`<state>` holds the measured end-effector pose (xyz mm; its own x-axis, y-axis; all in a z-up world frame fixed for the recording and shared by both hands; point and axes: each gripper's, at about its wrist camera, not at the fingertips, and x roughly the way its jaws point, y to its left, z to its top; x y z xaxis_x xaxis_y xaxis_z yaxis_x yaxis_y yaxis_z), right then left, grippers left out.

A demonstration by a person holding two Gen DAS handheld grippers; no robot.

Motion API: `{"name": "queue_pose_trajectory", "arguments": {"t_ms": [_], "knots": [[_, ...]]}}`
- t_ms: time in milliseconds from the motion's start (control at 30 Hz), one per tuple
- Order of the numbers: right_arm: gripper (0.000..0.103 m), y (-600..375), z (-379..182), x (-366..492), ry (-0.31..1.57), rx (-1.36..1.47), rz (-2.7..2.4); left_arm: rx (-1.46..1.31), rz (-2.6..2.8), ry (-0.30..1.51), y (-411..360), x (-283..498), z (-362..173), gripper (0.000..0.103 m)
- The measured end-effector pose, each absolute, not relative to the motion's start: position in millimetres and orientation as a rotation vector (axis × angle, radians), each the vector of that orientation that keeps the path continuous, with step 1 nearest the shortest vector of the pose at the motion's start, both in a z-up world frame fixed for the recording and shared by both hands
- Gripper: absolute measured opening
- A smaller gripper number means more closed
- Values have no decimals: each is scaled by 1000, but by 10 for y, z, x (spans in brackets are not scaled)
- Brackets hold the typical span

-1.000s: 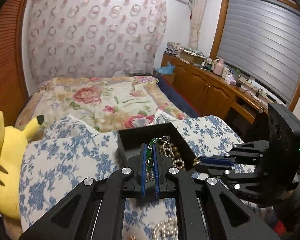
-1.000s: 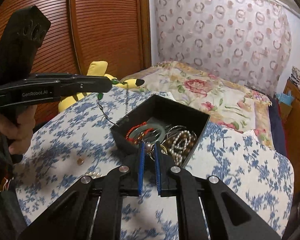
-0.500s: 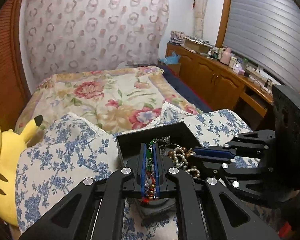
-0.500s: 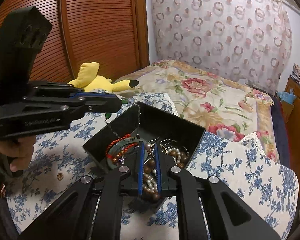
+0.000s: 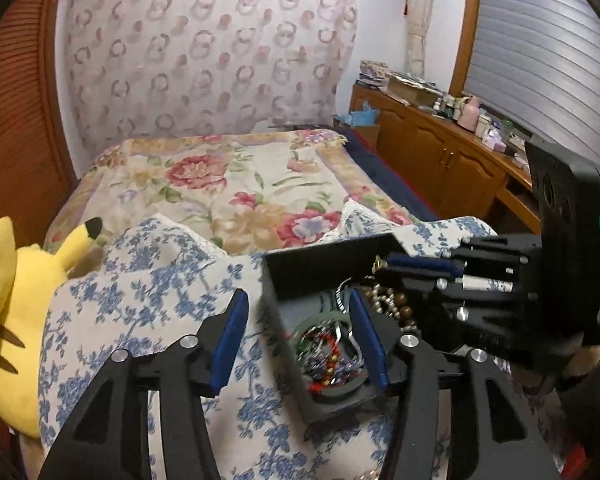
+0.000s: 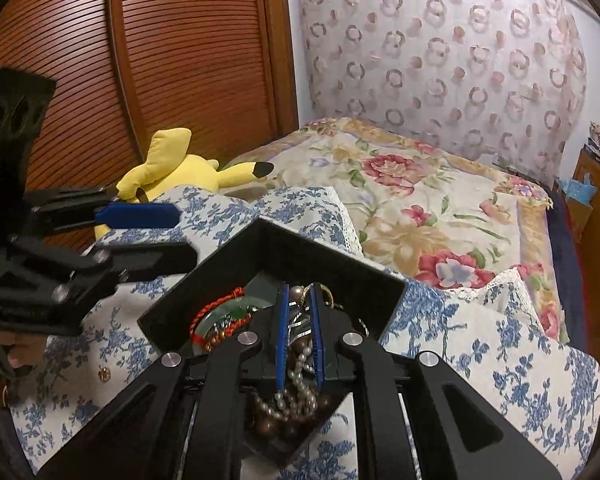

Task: Organize jewelry
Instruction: 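Lower the chain into the box with the left gripper while the right drops the ring in, then grasp the gold earring with the left gripper while the right grasps the last pearl necklace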

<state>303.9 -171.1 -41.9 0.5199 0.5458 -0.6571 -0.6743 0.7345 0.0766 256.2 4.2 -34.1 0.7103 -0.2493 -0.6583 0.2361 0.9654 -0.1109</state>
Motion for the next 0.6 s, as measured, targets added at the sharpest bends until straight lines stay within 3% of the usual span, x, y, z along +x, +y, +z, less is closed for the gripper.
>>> {"name": "queue_pose_trajectory", "arguments": {"t_ms": [133, 600], "knots": [[39, -1676, -399, 3035, 703, -204, 734, -27, -245, 751, 192, 2457, -377, 51], [39, -1641, -444, 2335, 748, -194, 793, -37, -196, 847, 593, 1801, -641, 51]]}}
